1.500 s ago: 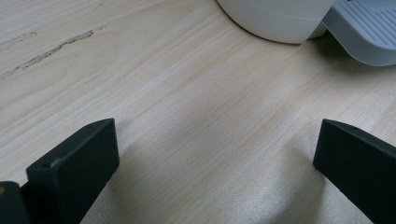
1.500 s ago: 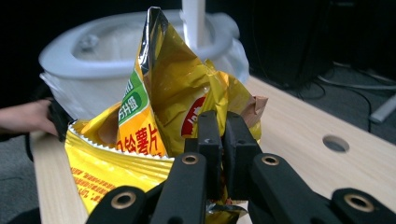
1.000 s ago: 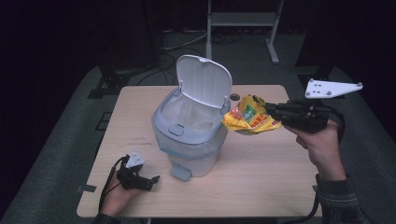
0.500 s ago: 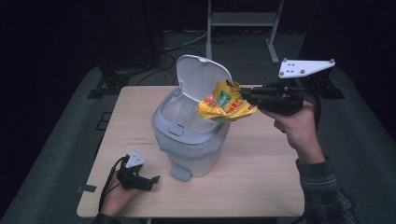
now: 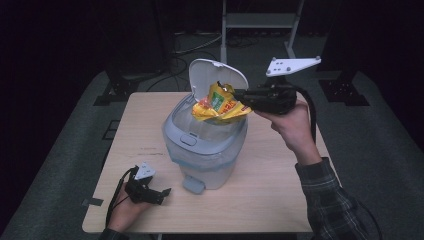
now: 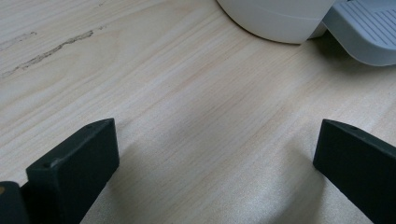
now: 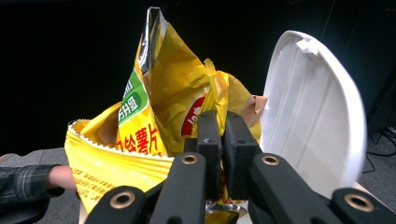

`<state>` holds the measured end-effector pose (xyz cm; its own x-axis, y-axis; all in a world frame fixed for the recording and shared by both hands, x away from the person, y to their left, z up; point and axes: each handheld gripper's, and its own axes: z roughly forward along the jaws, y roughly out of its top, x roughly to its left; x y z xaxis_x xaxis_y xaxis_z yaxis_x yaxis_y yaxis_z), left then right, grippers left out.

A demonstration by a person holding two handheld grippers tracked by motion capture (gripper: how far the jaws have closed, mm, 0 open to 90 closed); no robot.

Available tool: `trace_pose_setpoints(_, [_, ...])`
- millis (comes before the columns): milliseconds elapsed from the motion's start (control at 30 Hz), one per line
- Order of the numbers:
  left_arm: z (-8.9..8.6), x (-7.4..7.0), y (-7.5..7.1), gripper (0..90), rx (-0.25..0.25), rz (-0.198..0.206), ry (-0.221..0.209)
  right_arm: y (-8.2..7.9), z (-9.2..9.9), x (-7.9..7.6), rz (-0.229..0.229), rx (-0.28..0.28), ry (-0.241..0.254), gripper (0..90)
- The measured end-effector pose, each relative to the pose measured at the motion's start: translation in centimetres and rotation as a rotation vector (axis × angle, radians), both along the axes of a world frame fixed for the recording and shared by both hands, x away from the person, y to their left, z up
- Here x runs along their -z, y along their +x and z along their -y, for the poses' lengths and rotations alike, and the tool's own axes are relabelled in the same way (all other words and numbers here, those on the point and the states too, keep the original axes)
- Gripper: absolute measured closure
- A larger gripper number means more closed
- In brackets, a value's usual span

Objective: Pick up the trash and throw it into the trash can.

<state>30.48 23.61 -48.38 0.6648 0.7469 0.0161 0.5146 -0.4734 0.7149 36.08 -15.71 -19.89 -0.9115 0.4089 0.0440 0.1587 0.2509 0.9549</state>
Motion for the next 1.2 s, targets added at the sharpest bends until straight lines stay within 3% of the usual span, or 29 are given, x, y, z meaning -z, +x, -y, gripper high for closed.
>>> trace_pose_setpoints(233, [0.0, 0.0, 0.0, 0.0, 0.001, 0.0, 0.0, 1.0, -2.4, 0.6, 0.007, 0.006, -0.026, 83.6])
trace_pose_setpoints(467, [0.0, 0.0, 0.1, 0.0, 0.004, 0.0, 0.0, 1.6, -3.2, 1.0, 0.0, 0.019, -0.021, 77.5])
trace_pose_setpoints(800, [0.0, 0.0, 0.1, 0.0, 0.005, 0.0, 0.0, 1.6, -3.3, 1.1, -0.001, 0.017, -0.025, 77.8])
trace_pose_setpoints(1200, [0.0, 0.0, 0.1, 0.0, 0.005, 0.0, 0.0, 0.8, -1.3, 1.3, 0.005, 0.025, -0.036, 89.5])
